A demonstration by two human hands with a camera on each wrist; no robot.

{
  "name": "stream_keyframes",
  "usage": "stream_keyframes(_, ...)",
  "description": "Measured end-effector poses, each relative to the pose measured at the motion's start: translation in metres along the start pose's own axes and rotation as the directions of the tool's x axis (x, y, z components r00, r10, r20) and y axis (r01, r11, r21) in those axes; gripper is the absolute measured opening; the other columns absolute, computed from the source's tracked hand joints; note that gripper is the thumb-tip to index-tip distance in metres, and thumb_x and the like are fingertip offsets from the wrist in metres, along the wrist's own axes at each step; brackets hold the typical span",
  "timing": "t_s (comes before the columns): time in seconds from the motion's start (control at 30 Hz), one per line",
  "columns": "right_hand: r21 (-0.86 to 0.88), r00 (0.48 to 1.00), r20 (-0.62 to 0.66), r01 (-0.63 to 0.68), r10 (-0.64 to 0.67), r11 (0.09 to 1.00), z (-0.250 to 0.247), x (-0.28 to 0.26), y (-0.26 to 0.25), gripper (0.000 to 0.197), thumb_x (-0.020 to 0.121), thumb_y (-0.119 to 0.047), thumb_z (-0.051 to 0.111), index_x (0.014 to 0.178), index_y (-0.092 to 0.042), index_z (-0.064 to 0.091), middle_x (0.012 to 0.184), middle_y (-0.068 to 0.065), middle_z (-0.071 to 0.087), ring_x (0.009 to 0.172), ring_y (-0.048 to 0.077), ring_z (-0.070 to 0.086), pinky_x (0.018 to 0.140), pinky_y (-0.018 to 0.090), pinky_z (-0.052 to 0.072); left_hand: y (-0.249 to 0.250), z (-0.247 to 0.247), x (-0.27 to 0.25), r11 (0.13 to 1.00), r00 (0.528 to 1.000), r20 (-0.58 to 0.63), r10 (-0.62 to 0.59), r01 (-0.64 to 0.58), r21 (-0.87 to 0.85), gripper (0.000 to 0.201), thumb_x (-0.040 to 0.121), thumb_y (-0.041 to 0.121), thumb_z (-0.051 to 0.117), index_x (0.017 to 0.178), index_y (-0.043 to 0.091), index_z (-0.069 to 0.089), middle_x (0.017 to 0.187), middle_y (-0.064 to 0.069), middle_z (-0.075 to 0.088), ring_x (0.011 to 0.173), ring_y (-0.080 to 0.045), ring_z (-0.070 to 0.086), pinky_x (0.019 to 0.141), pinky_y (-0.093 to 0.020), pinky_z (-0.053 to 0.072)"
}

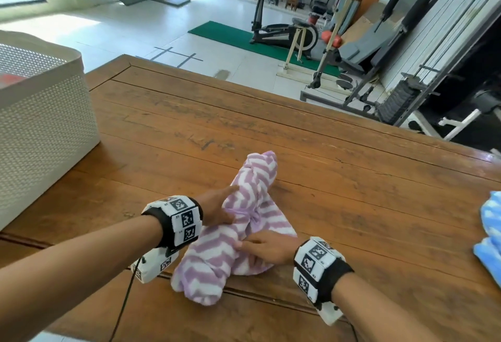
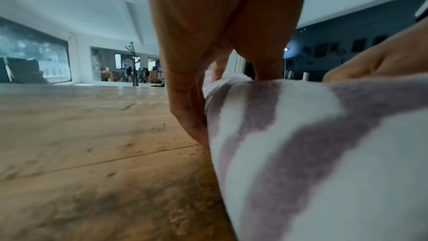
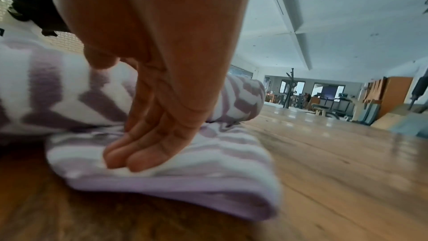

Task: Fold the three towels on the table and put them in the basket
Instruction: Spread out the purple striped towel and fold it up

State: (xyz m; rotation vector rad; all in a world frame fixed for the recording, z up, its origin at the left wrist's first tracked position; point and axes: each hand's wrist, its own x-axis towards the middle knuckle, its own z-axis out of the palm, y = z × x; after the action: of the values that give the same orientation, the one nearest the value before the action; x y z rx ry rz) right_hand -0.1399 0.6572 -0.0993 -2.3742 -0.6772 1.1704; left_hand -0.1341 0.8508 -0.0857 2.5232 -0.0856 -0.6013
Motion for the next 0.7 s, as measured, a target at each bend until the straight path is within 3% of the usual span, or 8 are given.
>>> stream_keyframes(0.1,-0.326,0.996,-0.063,0.043,-0.067,0.944,-0.008,-0.017,0.017,0.058,0.088,-0.049,0.059,0.136,-0.018,0.049,0.132,0.007,0.053,0.115,0.022,0.053,0.095,0.03,0.042,0.002,-0.005,-0.002,0.986,0.997,0.039,0.069,-0.074,0.149,0.084,0.087,0.025,0.065,0.152,0.031,0.012,0.147,-0.009,0.04,0.127,-0.027,0.046,0.101,-0.033,0.04)
stream_keyframes(0.2,-0.552,0.991,-0.089,0.035,-0.101,0.833,-0.004,-0.025,0.033,0.072,0.08,-0.041,0.07,0.143,-0.024,0.039,0.144,0.004,0.036,0.127,0.026,0.041,0.101,0.033,0.039,0.006,-0.012,-0.003,0.91,0.985,0.103,0.141,-0.17,0.378,0.084,0.088,0.022,0.063,0.151,0.036,0.01,0.136,-0.012,0.049,0.113,-0.03,0.053,0.093,-0.038,0.046)
stream_keyframes(0.3,-0.689,0.967,-0.132,0.069,-0.219,0.721,0.014,-0.021,0.036,0.068,0.083,-0.033,0.066,0.143,-0.024,0.038,0.139,0.009,0.041,0.119,0.03,0.046,0.095,0.037,0.042,0.007,-0.015,-0.008,0.781,0.967,0.147,0.207,-0.254,0.571,0.08,0.091,0.019,0.057,0.15,0.04,0.008,0.133,-0.013,0.046,0.112,-0.031,0.052,0.089,-0.038,0.046)
stream_keyframes(0.37,-0.727,0.923,-0.177,0.111,-0.341,0.678,0.028,-0.016,0.03,0.056,0.079,-0.03,0.066,0.132,-0.02,0.05,0.119,0.011,0.055,0.101,0.031,0.057,0.081,0.037,0.048,0.005,-0.013,-0.011,0.671,0.955,0.135,0.262,-0.281,0.686,0.074,0.095,0.02,0.051,0.15,0.04,0.006,0.136,-0.014,0.04,0.118,-0.033,0.046,0.092,-0.037,0.04)
stream_keyframes(0.43,-0.771,0.873,-0.229,0.107,-0.43,0.628,0.04,-0.004,0.026,0.04,0.073,-0.034,0.063,0.111,-0.023,0.064,0.093,0.005,0.064,0.079,0.025,0.064,0.065,0.029,0.052,0.0,-0.01,-0.015,0.606,0.932,0.088,0.353,-0.299,0.737,0.07,0.096,0.014,0.046,0.151,0.036,0.009,0.141,-0.015,0.033,0.122,-0.034,0.041,0.098,-0.04,0.036)
stream_keyframes(0.53,-0.799,0.816,-0.287,0.084,-0.501,0.595,0.049,0.011,0.014,0.018,0.066,-0.034,0.068,0.082,-0.024,0.073,0.078,0.001,0.064,0.068,0.021,0.064,0.058,0.025,0.051,-0.015,-0.002,-0.021,0.633,0.883,-0.026,0.468,-0.314,0.707,0.062,0.085,0.0,0.053,0.139,0.022,0.032,0.136,-0.016,0.039,0.119,-0.036,0.045,0.097,-0.041,0.039)
stream_keyframes(0.6,-0.776,0.791,-0.33,0.084,-0.515,0.626,0.05,0.013,0.006,0.015,0.062,-0.03,0.078,0.074,-0.023,0.073,0.079,0.001,0.063,0.065,0.019,0.063,0.053,0.023,0.049,-0.021,0.007,-0.023,0.653,0.847,-0.098,0.523,-0.324,0.684,0.061,0.075,-0.007,0.061,0.125,0.019,0.036,0.13,-0.017,0.048,0.116,-0.037,0.05,0.099,-0.043,0.04)
stream_keyframes(0.7,-0.692,0.718,-0.434,0.122,-0.544,0.712,0.045,0.013,0.002,0.012,0.078,-0.028,0.066,0.085,-0.019,0.07,0.088,0.002,0.066,0.072,0.017,0.063,0.058,0.025,0.052,-0.022,0.017,-0.024,0.708,0.885,-0.115,0.451,-0.277,0.649,0.061,0.082,-0.008,0.054,0.136,0.014,0.036,0.146,-0.015,0.033,0.137,-0.033,0.029,0.116,-0.046,0.015)
